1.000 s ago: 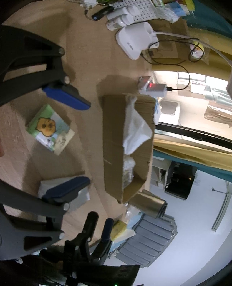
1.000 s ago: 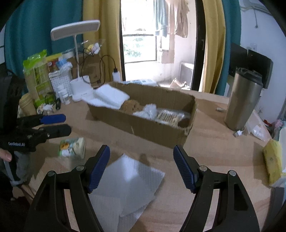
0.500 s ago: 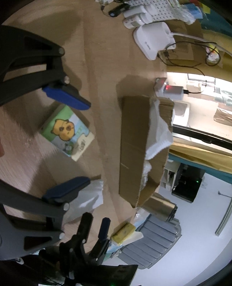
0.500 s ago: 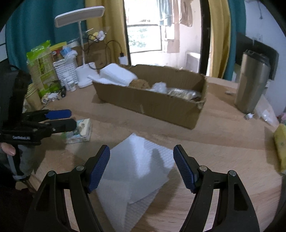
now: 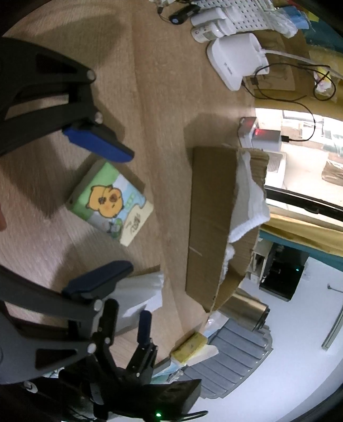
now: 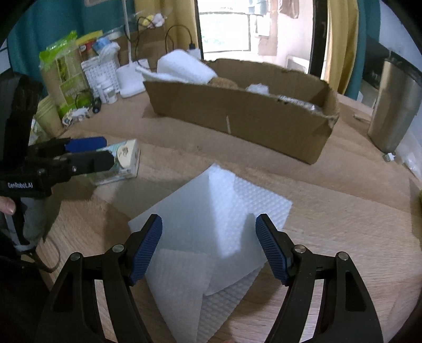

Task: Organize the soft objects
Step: 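Move both tools back toward the tissue pack and white paper towel, then grasp the green cartoon tissue pack with the left tool while the right tool grasps the paper towel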

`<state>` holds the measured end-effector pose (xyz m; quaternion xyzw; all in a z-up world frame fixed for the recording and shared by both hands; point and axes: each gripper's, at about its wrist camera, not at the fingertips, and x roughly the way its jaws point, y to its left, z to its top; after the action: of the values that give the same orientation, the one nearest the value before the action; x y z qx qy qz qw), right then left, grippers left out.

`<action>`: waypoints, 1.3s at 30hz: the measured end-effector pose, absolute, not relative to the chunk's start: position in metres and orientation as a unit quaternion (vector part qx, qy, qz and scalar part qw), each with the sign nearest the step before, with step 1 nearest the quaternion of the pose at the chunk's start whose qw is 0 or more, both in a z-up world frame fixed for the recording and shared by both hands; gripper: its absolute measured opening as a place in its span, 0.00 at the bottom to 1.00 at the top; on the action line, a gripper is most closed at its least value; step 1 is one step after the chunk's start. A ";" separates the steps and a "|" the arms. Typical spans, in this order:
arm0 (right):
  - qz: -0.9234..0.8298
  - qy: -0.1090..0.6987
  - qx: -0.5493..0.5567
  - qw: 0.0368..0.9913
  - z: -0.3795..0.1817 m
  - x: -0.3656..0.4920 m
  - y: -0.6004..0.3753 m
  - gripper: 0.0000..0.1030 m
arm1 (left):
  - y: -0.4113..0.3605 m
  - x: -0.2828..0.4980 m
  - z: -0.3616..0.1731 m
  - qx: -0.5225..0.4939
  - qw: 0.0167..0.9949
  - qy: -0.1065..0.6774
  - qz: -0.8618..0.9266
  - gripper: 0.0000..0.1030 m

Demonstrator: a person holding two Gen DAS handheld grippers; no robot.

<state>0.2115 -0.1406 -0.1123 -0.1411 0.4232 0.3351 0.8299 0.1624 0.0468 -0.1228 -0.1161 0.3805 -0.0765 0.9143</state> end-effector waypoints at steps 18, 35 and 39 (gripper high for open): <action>0.322 0.410 -0.176 0.835 -0.117 0.206 -0.131 0.73 | 0.043 0.173 -0.136 -0.091 0.899 0.420 -0.081 0.76; 0.352 0.398 -0.155 0.833 -0.115 0.200 -0.134 0.15 | 0.036 0.167 -0.132 -0.081 0.902 0.411 -0.102 0.55; 0.355 0.399 -0.148 0.832 -0.114 0.201 -0.135 0.15 | 0.033 0.166 -0.132 -0.074 0.902 0.411 -0.107 0.54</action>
<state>0.2010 -0.1348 -0.1144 -0.1483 0.3991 0.3554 0.8321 0.1662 0.0334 -0.1320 -0.0741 0.4112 -0.1070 0.9022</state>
